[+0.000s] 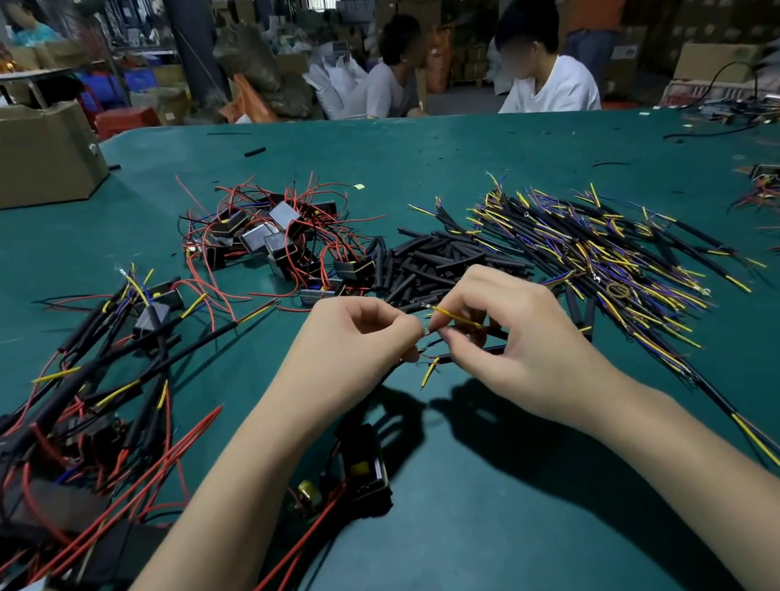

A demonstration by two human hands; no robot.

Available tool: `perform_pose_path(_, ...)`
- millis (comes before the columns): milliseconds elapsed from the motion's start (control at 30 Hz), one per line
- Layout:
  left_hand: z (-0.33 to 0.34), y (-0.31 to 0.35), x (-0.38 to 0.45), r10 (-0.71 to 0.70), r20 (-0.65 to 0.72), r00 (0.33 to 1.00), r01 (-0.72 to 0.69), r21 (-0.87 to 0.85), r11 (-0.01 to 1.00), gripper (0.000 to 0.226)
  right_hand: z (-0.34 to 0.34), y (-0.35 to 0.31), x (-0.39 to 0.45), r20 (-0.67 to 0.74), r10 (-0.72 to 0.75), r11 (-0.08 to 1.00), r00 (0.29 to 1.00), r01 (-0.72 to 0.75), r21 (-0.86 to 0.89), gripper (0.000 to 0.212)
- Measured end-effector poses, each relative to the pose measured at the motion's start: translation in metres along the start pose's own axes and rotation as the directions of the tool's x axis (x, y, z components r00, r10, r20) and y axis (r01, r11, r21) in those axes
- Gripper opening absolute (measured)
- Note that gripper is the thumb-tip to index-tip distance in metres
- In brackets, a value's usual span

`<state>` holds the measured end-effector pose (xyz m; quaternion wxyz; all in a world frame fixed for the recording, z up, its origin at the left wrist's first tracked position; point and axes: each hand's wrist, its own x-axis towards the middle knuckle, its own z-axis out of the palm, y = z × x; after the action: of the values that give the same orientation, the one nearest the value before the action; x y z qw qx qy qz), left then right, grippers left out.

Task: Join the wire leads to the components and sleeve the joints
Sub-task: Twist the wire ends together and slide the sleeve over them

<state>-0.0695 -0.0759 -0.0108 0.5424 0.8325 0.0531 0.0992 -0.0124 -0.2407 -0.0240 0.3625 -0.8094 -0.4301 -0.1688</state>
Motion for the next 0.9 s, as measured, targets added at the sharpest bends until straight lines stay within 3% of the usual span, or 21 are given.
perform_pose_path(300,0.003,0.0,0.001,0.075,-0.038,0.996,-0.075,0.015,0.997,0.014,-0.002,-0.002,0.001,0.015,0.052,0.994,0.999,-0.053,0.091,0.005)
perform_pose_path(467,0.002,-0.001,0.001,0.065,-0.042,0.997,-0.064,0.036,0.997,0.018,-0.003,0.0,0.001,0.021,0.041,0.997,0.999,-0.042,0.059,0.005)
perform_pose_path(633,-0.002,-0.001,0.003,-0.024,0.029,0.999,0.024,0.017,1.0,0.028,-0.005,-0.004,0.001,0.009,-0.064,0.991,0.998,0.065,-0.114,0.003)
perform_pose_path(767,-0.004,0.001,0.003,-0.199,0.15,0.968,0.23,-0.231,0.945,0.029,-0.002,-0.011,0.002,-0.019,-0.237,0.926,0.971,0.22,-0.306,0.007)
perform_pose_path(833,-0.004,-0.001,0.003,-0.233,0.177,0.956,0.276,-0.273,0.922,0.033,0.0,-0.011,0.001,-0.009,-0.22,0.936,0.976,0.208,-0.283,0.005)
perform_pose_path(900,-0.004,-0.003,0.004,-0.193,0.173,0.966,0.229,-0.223,0.947,0.036,0.001,-0.01,-0.002,0.01,-0.109,0.983,0.994,0.109,-0.144,0.004)
